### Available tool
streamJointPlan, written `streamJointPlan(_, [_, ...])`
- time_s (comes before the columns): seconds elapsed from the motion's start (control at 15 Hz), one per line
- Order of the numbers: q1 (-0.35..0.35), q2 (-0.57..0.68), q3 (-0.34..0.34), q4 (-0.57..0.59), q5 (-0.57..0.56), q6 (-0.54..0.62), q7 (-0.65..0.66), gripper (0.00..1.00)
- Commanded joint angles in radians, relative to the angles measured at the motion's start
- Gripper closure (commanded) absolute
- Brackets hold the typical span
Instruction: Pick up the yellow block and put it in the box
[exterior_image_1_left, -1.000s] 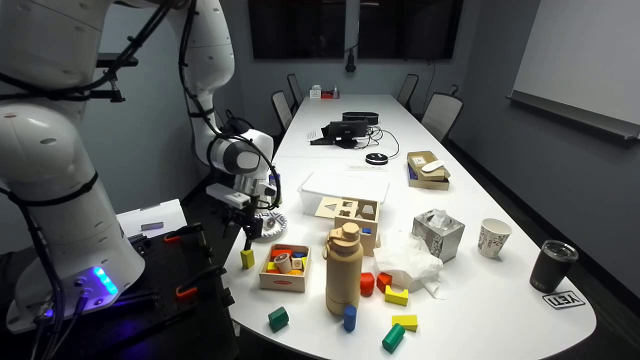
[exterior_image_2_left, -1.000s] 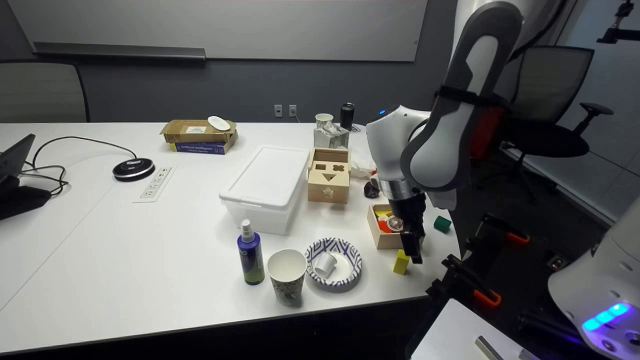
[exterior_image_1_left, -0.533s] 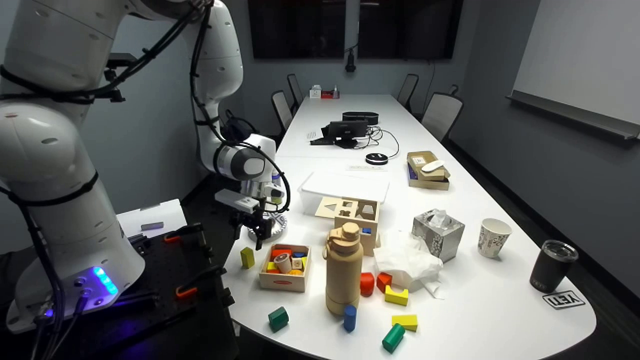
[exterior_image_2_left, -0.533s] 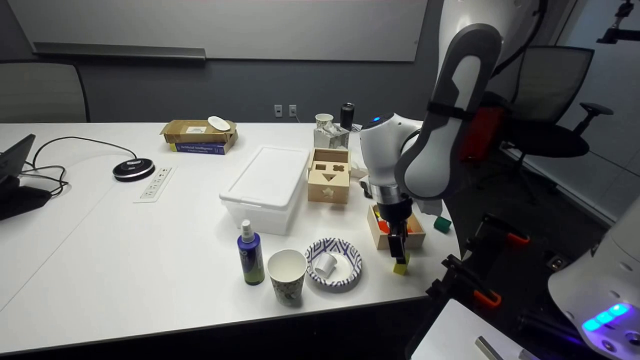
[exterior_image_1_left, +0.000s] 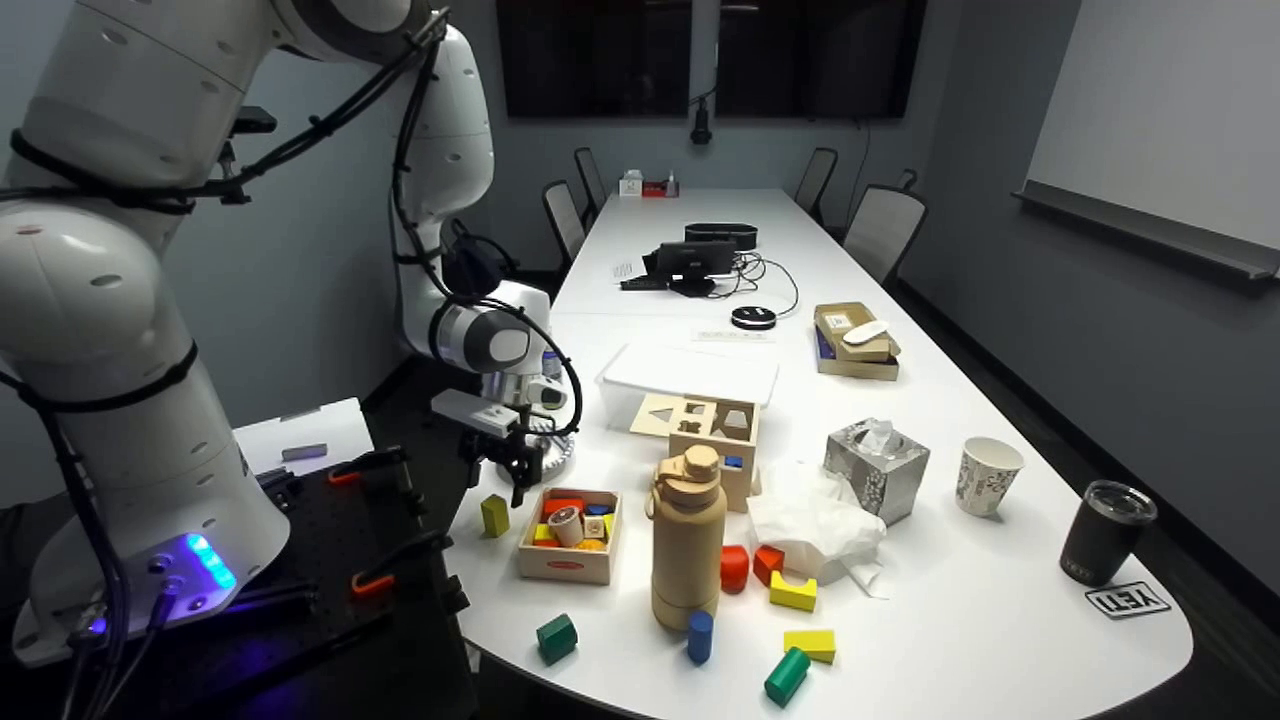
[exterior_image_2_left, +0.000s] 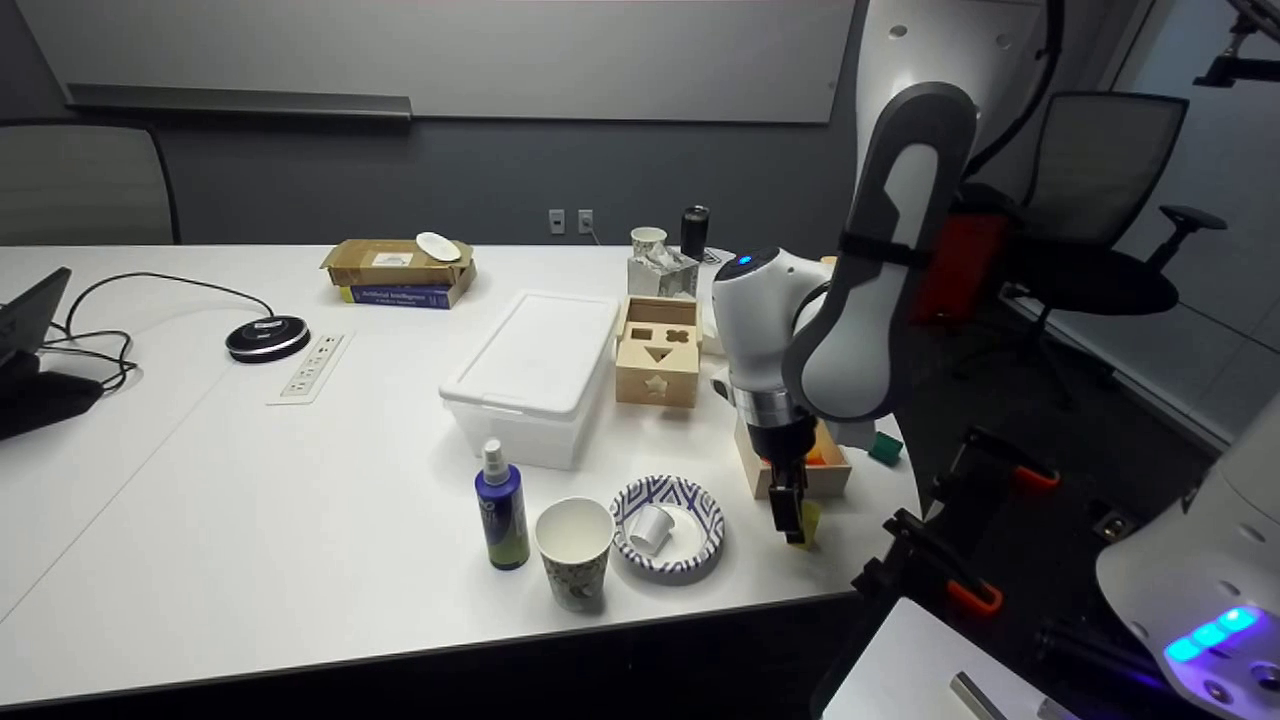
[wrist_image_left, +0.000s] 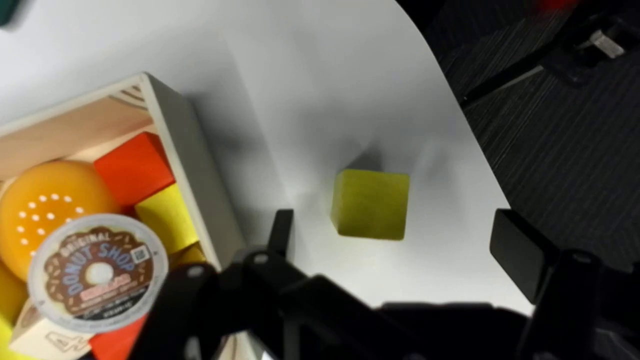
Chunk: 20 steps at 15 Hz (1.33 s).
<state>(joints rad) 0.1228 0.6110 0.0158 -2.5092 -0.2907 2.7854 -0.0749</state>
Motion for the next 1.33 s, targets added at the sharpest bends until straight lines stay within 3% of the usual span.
streamJointPlan(0.0, [0.024,0.025,-0.035,0.009,-0.01,0.018,-0.009,0.0])
streamJointPlan(0.6, [0.024,0.051,-0.04,0.01,0.002,0.061,-0.004,0.0])
streamJointPlan(0.73, [0.024,0.054,-0.042,0.008,0.004,0.065,-0.003,0.26])
streamJointPlan(1.27, [0.037,0.049,-0.058,0.014,0.002,0.086,0.007,0.88])
